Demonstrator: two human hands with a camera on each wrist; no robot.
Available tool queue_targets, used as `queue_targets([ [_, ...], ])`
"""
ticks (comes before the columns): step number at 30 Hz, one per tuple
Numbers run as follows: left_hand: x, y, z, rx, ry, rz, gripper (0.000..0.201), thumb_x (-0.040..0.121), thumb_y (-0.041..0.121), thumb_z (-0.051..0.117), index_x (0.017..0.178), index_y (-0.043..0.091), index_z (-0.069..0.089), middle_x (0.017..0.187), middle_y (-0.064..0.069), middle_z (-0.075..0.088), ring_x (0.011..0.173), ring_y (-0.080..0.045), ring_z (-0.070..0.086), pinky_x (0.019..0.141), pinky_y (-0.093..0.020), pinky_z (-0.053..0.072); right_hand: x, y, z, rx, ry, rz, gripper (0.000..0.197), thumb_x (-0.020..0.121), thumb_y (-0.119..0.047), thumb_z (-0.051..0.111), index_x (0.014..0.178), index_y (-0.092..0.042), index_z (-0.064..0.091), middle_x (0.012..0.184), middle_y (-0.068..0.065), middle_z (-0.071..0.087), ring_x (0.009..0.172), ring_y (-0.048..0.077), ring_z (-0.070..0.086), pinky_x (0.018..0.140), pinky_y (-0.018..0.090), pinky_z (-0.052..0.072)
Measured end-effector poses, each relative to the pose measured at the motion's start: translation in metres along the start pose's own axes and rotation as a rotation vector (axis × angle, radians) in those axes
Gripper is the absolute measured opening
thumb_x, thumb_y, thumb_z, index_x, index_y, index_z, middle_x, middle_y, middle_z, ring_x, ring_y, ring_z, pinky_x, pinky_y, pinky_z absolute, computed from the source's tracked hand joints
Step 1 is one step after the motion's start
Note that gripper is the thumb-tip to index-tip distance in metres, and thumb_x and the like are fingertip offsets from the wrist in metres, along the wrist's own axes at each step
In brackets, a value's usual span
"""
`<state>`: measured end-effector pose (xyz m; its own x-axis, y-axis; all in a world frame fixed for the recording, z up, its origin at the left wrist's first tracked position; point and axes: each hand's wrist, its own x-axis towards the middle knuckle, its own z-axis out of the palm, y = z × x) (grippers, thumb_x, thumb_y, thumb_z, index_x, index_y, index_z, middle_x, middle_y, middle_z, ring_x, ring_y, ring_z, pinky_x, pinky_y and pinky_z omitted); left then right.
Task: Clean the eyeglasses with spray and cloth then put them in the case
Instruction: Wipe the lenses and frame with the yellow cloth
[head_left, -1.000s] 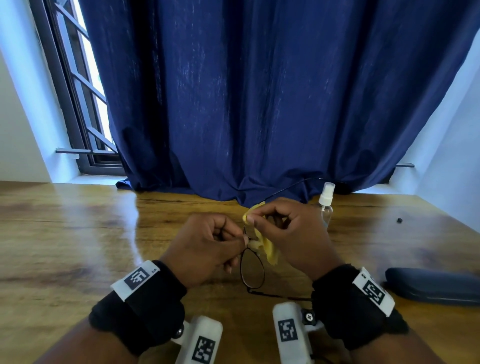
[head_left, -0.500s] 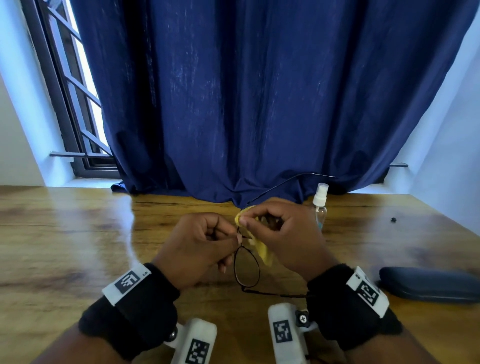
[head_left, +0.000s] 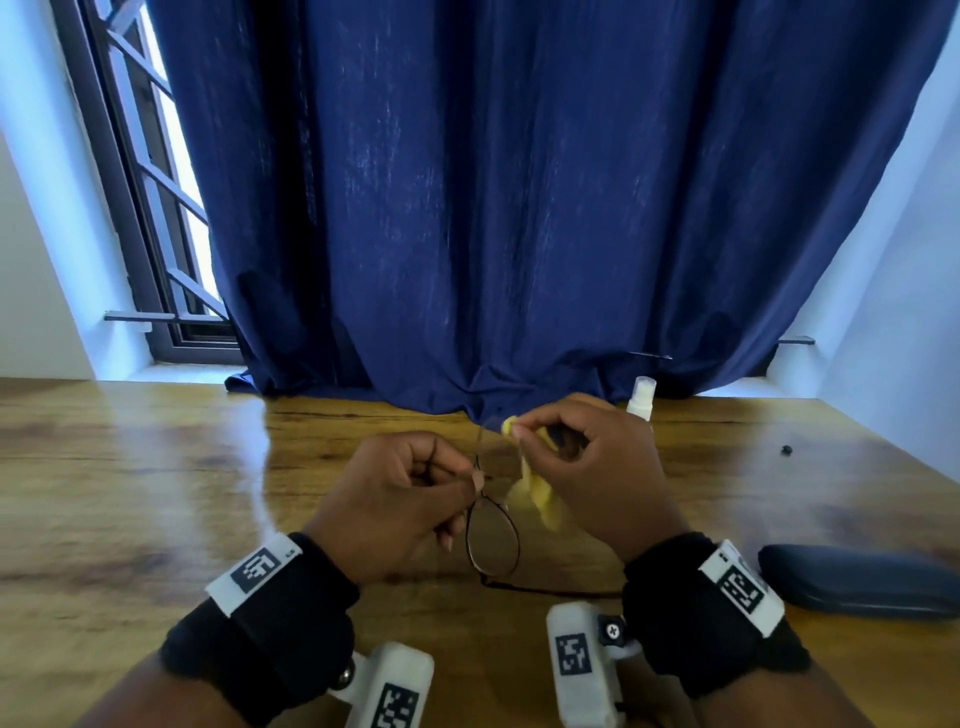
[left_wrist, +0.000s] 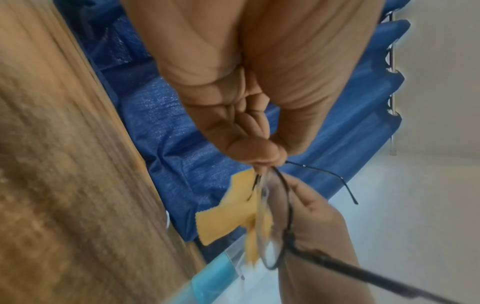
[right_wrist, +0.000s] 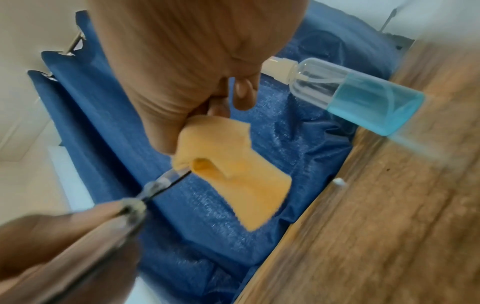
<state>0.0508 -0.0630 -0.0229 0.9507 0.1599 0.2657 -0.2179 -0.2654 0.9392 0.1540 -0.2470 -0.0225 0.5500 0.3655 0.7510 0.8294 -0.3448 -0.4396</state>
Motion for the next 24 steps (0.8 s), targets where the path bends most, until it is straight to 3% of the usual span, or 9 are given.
queue_targets([
  [2, 0.005, 0.0, -0.008, -0.054, 0.068, 0.019, 0.009, 0.089, 0.006, 0.071, 0.086, -0.003, 0.07, 0.057, -0.007, 0.068, 0.049, -0.015, 0.06, 0.049, -0.024, 0.053, 0.003, 0.012, -0.006, 0.007, 0.053, 0.135, 0.006, 0.088, -0.026, 0.077, 0.084, -0.03, 0.074, 0.073, -0.016, 0.066, 0.07, 0.004, 0.06, 0.061, 0.011, 0.043],
  [4, 0.008, -0.001, -0.015, -0.123, 0.14, 0.035, 0.008, 0.09, 0.005, 0.069, 0.086, -0.002, 0.07, 0.057, -0.006, 0.067, 0.05, -0.015, 0.061, 0.05, -0.024, 0.054, 0.007, 0.014, -0.011, 0.173, 0.112, 0.254, 0.005, 0.089, -0.03, 0.076, 0.085, -0.032, 0.074, 0.076, -0.004, 0.073, 0.071, 0.014, 0.066, 0.06, 0.023, 0.052],
  [6, 0.01, -0.004, -0.018, -0.175, 0.203, 0.048, 0.009, 0.09, 0.006, 0.069, 0.085, -0.001, 0.071, 0.058, -0.008, 0.067, 0.051, -0.015, 0.061, 0.052, -0.024, 0.054, 0.007, 0.006, -0.015, 0.331, 0.138, 0.251, 0.001, 0.088, -0.028, 0.077, 0.087, -0.029, 0.077, 0.078, 0.001, 0.076, 0.073, 0.026, 0.068, 0.066, 0.034, 0.056],
  [8, 0.012, -0.006, -0.019, -0.187, 0.245, 0.058, 0.01, 0.089, 0.008, 0.07, 0.085, -0.001, 0.071, 0.059, -0.009, 0.068, 0.052, -0.016, 0.061, 0.053, -0.025, 0.054, 0.004, -0.006, -0.014, 0.353, 0.077, 0.142, 0.001, 0.087, -0.026, 0.077, 0.087, -0.026, 0.077, 0.08, 0.0, 0.074, 0.07, 0.027, 0.066, 0.064, 0.037, 0.055],
  [12, 0.01, -0.009, -0.014, -0.208, 0.24, 0.072, 0.016, 0.086, 0.014, 0.073, 0.084, -0.002, 0.073, 0.062, -0.012, 0.07, 0.052, -0.018, 0.06, 0.051, -0.026, 0.053, 0.001, -0.011, 0.001, 0.233, -0.083, -0.059, 0.002, 0.085, -0.025, 0.08, 0.087, -0.024, 0.079, 0.081, -0.011, 0.07, 0.073, 0.013, 0.065, 0.064, 0.019, 0.05],
  [18, 0.01, -0.012, -0.011, -0.238, 0.256, 0.06, 0.015, 0.09, 0.01, 0.071, 0.083, -0.003, 0.073, 0.065, -0.018, 0.07, 0.054, -0.021, 0.06, 0.049, -0.026, 0.051, -0.001, -0.009, 0.006, 0.117, -0.161, -0.162, 0.012, 0.085, -0.037, 0.076, 0.095, -0.031, 0.081, 0.09, -0.018, 0.069, 0.087, 0.007, 0.065, 0.075, 0.025, 0.052],
  [24, 0.013, -0.016, -0.015, -0.263, 0.276, 0.026, 0.013, 0.09, 0.008, 0.07, 0.082, -0.001, 0.073, 0.06, -0.013, 0.067, 0.051, -0.019, 0.058, 0.048, -0.027, 0.05, 0.0, -0.006, 0.005, 0.005, -0.373, -0.247, 0.034, 0.097, -0.029, 0.058, 0.128, -0.041, 0.068, 0.106, -0.017, 0.057, 0.099, 0.011, 0.053, 0.081, 0.021, 0.043],
])
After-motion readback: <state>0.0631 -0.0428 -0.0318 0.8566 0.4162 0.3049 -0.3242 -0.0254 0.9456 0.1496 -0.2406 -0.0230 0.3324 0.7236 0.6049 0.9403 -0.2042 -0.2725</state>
